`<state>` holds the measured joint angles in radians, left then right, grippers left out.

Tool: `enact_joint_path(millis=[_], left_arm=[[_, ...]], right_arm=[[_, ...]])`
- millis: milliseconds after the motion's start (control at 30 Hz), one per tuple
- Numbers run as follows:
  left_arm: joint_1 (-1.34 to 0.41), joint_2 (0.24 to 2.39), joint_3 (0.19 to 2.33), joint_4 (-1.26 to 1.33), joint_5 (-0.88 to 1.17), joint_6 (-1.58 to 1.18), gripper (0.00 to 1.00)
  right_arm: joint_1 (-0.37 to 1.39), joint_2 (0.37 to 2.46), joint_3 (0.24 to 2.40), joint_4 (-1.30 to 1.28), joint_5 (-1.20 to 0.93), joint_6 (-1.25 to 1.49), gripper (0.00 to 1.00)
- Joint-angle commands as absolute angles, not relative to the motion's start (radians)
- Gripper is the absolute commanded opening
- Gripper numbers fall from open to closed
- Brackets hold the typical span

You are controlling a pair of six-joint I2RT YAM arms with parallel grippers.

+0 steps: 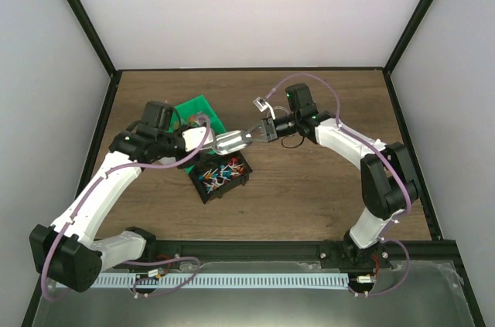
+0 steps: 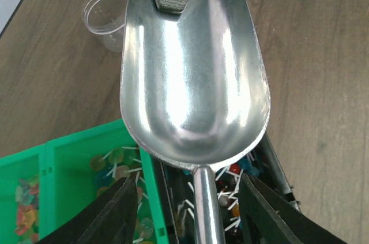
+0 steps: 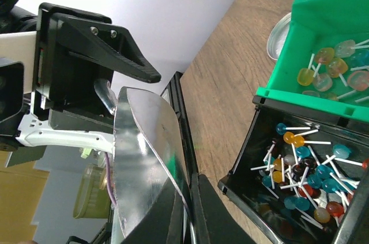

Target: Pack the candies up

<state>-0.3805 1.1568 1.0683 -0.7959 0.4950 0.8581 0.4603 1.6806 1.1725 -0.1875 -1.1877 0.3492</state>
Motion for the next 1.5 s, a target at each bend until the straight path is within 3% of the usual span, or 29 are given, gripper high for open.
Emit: enact_joint_path(millis=[0,467,733,767,867,900,933,1133,1467], left_arm=[[-0.343,1.124,1.05,-0.812,0.649,0.84,0.5],[-0.304,1.094,1.01,-0.766,0.745,0.8,0.25],[-0.304,1.096,1.001,-0.739,0.746,0.76,0.04],[-0.303,1.097,1.001,-0.736,0.734,0.751,0.04],[-0.29,1.094,0.994,-0.753,0.694,0.738,0.04],[-0.284,1.09,0.991,-0.773,0.673,0.738,0.04],[-0.28,1.083,0.988,-0.797,0.652,0.742,0.04],[-0.262,0.987,0.991,-0.968,0.512,0.728,0.04],[-0.262,0.92,0.984,-1.181,0.357,0.766,0.04]], right_arm=[[0.468,1.672,1.162,-0.135,-1.252,0.362,0.01],[0.468,1.655,1.131,-0.112,-1.264,0.382,0.01],[0.468,1.661,1.129,-0.098,-1.269,0.399,0.01],[0.469,1.663,1.13,-0.098,-1.259,0.399,0.08],[0.466,1.663,1.152,-0.14,-1.176,0.349,0.68],[0.465,1.665,1.175,-0.175,-1.128,0.31,0.77],[0.465,1.668,1.19,-0.204,-1.079,0.269,0.81],[0.491,1.672,1.217,-0.24,-0.804,0.198,0.88],[0.666,1.761,1.267,-0.303,-0.464,0.132,0.79]])
